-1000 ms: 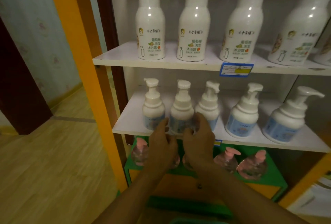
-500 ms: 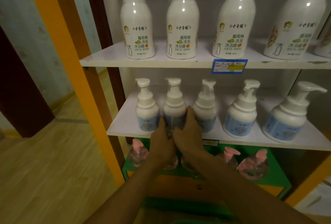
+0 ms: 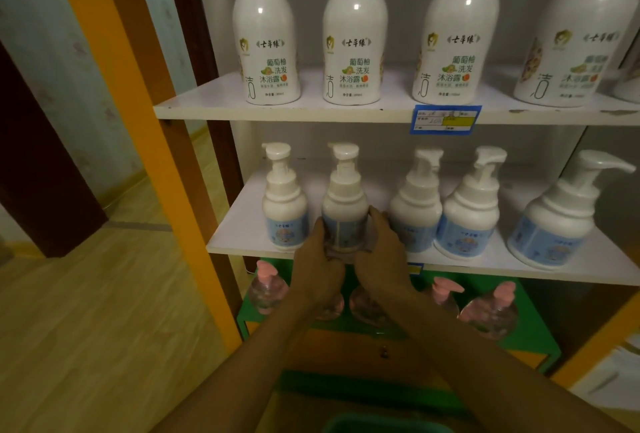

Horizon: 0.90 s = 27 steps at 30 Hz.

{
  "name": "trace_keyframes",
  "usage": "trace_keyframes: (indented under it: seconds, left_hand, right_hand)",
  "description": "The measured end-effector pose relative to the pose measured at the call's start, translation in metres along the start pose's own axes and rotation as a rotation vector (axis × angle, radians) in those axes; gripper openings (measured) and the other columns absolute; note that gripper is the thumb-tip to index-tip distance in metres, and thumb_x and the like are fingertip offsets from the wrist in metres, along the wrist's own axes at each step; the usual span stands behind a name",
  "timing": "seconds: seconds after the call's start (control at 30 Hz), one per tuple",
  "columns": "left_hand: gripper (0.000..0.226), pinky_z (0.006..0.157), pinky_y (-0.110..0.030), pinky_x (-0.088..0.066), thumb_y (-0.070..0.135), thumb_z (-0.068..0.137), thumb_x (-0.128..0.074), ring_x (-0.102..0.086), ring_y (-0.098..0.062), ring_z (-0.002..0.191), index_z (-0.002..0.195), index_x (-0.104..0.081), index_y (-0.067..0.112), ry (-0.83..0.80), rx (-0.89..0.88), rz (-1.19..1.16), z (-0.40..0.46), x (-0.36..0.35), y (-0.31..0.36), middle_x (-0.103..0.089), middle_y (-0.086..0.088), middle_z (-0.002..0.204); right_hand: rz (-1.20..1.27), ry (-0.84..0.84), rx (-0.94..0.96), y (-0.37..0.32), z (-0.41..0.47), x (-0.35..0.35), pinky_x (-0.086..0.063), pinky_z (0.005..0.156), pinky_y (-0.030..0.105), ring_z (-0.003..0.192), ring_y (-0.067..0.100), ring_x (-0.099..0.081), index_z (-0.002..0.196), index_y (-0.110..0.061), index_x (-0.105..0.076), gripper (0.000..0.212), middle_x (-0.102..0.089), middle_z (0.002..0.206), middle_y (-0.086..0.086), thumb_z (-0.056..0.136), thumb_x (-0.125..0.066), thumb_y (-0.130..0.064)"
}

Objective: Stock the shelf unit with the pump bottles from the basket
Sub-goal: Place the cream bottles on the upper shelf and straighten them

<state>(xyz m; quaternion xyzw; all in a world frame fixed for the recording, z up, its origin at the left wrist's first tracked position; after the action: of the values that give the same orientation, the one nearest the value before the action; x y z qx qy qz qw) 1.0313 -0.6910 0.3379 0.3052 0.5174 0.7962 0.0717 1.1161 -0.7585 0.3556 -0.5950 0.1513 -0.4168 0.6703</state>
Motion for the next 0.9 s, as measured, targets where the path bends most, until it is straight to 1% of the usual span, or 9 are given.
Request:
trace_keyframes:
  seconds: [0.07, 0.17, 0.27, 0.37, 0.47, 0.57, 0.67, 0.8, 0.9]
  left_hand:
    - [0.060, 0.094, -0.020, -0.040, -0.010, 0.081, -0.047, -0.052, -0.017, 0.121, 0.137, -0.040, 0.012, -0.016, -0.011, 0.000, -0.002, 0.000, 0.002, -0.057, -0.007, 0.131]
    - [0.061, 0.092, -0.013, -0.039, -0.009, 0.081, -0.047, -0.049, -0.010, 0.118, 0.137, -0.040, 0.015, -0.044, -0.014, -0.004, -0.005, -0.003, 0.004, -0.056, -0.002, 0.131]
    - [0.056, 0.074, 0.007, -0.036, -0.009, 0.083, -0.047, -0.049, -0.006, 0.112, 0.134, -0.042, 0.013, -0.041, 0.003, -0.018, -0.004, -0.004, 0.008, -0.055, 0.004, 0.122]
    - [0.058, 0.065, 0.009, -0.036, -0.010, 0.084, -0.046, -0.045, -0.005, 0.107, 0.136, -0.039, 0.014, -0.063, 0.017, -0.047, -0.001, -0.004, 0.012, -0.049, 0.008, 0.115]
    - [0.046, 0.063, 0.009, -0.036, -0.007, 0.087, -0.047, -0.047, -0.001, 0.098, 0.130, -0.044, 0.008, 0.026, -0.008, -0.023, -0.007, -0.004, 0.016, -0.052, 0.005, 0.113]
    - [0.033, 0.066, 0.008, -0.035, -0.006, 0.085, -0.049, -0.047, 0.005, 0.080, 0.117, -0.055, 0.002, 0.189, -0.024, 0.025, -0.021, -0.005, 0.018, -0.063, -0.004, 0.106]
    - [0.045, 0.074, 0.006, -0.037, -0.007, 0.082, -0.051, -0.057, -0.006, 0.097, 0.123, -0.052, 0.008, 0.129, -0.029, -0.026, -0.024, -0.013, 0.016, -0.064, -0.003, 0.110]
    - [0.048, 0.072, 0.007, -0.037, -0.004, 0.085, -0.052, -0.051, 0.012, 0.088, 0.129, -0.048, 0.013, 0.083, -0.009, -0.074, -0.018, -0.008, 0.017, -0.057, 0.010, 0.108]
    - [0.039, 0.066, 0.007, -0.035, -0.004, 0.086, -0.050, -0.049, 0.025, 0.077, 0.123, -0.051, 0.010, 0.097, -0.018, -0.047, -0.020, -0.003, 0.018, -0.054, 0.011, 0.099]
  right_hand:
    - [0.015, -0.016, -0.003, 0.002, -0.003, 0.002, -0.029, 0.078, -0.009, 0.113, 0.008, -0.046, 0.131, -0.019, -0.047, 0.042, -0.053, 0.126, 0.002, 0.093, -0.051, -0.002]
    - [0.023, -0.020, -0.028, 0.005, -0.007, 0.004, -0.032, 0.093, 0.009, 0.126, 0.013, -0.046, 0.141, -0.017, -0.040, 0.053, -0.050, 0.139, 0.002, 0.092, -0.050, 0.000]
    - [0.010, -0.019, -0.030, 0.007, -0.012, 0.007, -0.034, 0.106, 0.024, 0.134, 0.021, -0.041, 0.146, -0.017, -0.033, 0.063, -0.045, 0.146, 0.004, 0.089, -0.049, 0.006]
    - [0.001, -0.047, -0.033, 0.008, -0.014, 0.012, -0.036, 0.111, 0.036, 0.136, 0.022, -0.038, 0.146, -0.017, -0.031, 0.074, -0.042, 0.147, 0.006, 0.082, -0.045, 0.017]
    - [0.000, -0.059, -0.026, 0.007, -0.014, 0.014, -0.036, 0.109, 0.031, 0.135, 0.021, -0.040, 0.144, -0.014, -0.033, 0.073, -0.044, 0.145, 0.006, 0.080, -0.047, 0.018]
    - [0.010, -0.072, -0.025, 0.003, -0.014, 0.011, -0.036, 0.093, 0.010, 0.120, 0.012, -0.048, 0.136, -0.013, -0.042, 0.060, -0.053, 0.129, -0.001, 0.082, -0.055, 0.011]
    - [0.030, -0.036, -0.008, -0.003, -0.013, 0.010, -0.037, 0.075, -0.004, 0.104, 0.004, -0.046, 0.133, -0.013, -0.046, 0.052, -0.054, 0.115, -0.004, 0.085, -0.063, -0.001]
    - [-0.016, -0.025, 0.002, -0.003, -0.017, 0.009, -0.034, 0.093, 0.012, 0.109, 0.006, -0.048, 0.133, -0.013, -0.047, 0.053, -0.057, 0.125, 0.002, 0.084, -0.059, 0.003]
    - [-0.023, -0.020, -0.012, -0.001, -0.015, 0.009, -0.035, 0.094, 0.017, 0.121, 0.019, -0.051, 0.130, -0.012, -0.048, 0.051, -0.057, 0.129, 0.007, 0.083, -0.059, 0.004]
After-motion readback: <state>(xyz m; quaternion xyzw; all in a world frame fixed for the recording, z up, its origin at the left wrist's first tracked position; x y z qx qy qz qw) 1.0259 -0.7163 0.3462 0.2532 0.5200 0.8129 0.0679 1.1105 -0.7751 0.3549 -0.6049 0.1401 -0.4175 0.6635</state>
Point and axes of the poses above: each hand's wrist, its own z-axis towards the middle knuckle, its own x-axis out of the back of the hand, y = z × x, the point moved 4 cm from there along z, towards the middle knuckle
